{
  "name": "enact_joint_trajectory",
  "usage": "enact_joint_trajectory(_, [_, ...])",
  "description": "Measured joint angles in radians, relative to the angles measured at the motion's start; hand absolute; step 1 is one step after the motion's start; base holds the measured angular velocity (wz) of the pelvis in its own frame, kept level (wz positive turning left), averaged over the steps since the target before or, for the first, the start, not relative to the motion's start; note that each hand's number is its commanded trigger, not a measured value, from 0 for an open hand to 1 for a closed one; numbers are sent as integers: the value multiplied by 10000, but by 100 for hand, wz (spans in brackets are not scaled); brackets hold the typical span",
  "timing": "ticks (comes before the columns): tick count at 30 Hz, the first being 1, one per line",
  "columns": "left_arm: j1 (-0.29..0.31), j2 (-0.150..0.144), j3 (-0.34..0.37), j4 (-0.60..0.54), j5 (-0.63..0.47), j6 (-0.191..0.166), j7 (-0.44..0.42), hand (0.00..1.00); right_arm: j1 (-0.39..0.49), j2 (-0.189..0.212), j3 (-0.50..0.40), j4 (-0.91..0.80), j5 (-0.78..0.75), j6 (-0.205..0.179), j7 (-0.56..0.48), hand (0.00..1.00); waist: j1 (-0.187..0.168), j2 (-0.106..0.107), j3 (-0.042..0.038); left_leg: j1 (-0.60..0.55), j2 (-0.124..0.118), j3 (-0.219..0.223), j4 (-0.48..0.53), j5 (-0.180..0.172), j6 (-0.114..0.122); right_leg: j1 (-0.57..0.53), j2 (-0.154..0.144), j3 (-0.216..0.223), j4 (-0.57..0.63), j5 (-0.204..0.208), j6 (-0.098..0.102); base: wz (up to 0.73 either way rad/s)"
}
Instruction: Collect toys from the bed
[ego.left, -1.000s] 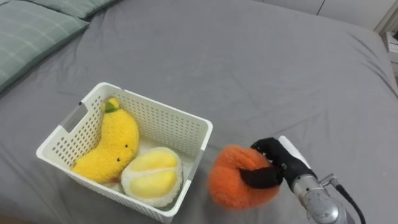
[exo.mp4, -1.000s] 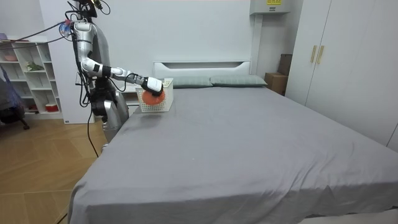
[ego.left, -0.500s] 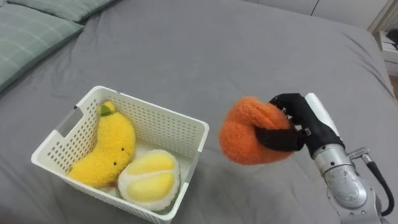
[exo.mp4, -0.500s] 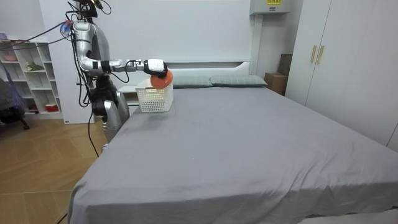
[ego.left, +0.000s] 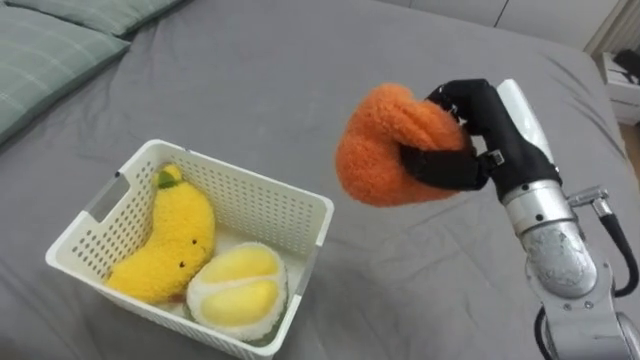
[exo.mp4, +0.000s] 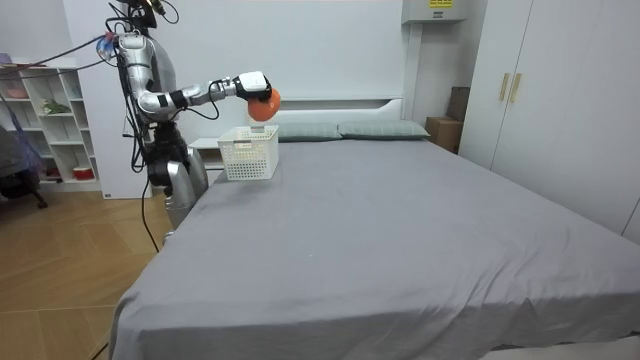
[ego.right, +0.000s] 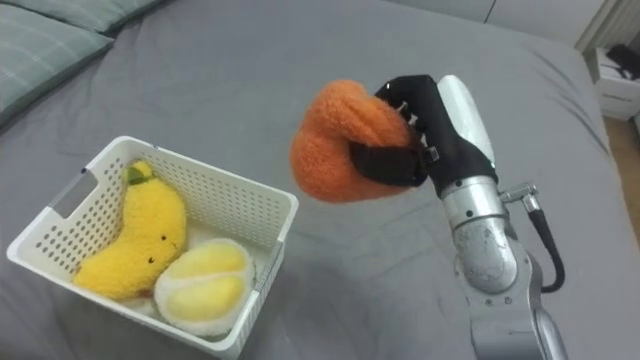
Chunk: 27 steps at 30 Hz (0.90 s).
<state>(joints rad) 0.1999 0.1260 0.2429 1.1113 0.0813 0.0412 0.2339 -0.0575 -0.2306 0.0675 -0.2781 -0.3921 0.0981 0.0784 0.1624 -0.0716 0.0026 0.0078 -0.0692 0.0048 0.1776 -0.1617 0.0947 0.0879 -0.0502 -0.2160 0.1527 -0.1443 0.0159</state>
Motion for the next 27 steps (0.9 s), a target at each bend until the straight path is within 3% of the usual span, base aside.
enact_joint_trajectory(6, [-154,44,-357,-55,209,59,-12,0,-840,14,657,-157,-36,134,27,100,140,-40,-25,-173,-43,-230,92,1,0,-38,-34,-325,-8,0,0,12])
enact_joint_trajectory(12, [-373,60,-607,-70,383,206,-111,0,-1213,13,1405,-572,-212,279,122,100,693,-62,-26,-165,-89,-376,101,17,22,-24,-85,-590,-22,-6,10,8])
enact_joint_trajectory(19, [-485,173,-624,-83,522,447,-332,0,-1365,238,2459,-571,-523,430,270,100,1182,-180,64,-342,-145,-638,144,20,27,-48,-86,-629,-28,-11,19,10])
enact_joint_trajectory(22, [-571,161,-634,-87,558,651,-427,0,-1513,310,2857,-445,-787,576,449,100,1438,-203,65,-385,-158,-693,201,18,27,-80,-97,-759,-24,-11,19,6])
enact_joint_trajectory(27, [-776,109,-645,-180,553,660,-402,0,-2019,374,3203,211,-917,573,459,100,1705,-230,67,-535,-179,-758,214,66,29,-188,-122,-880,-19,-10,19,6])
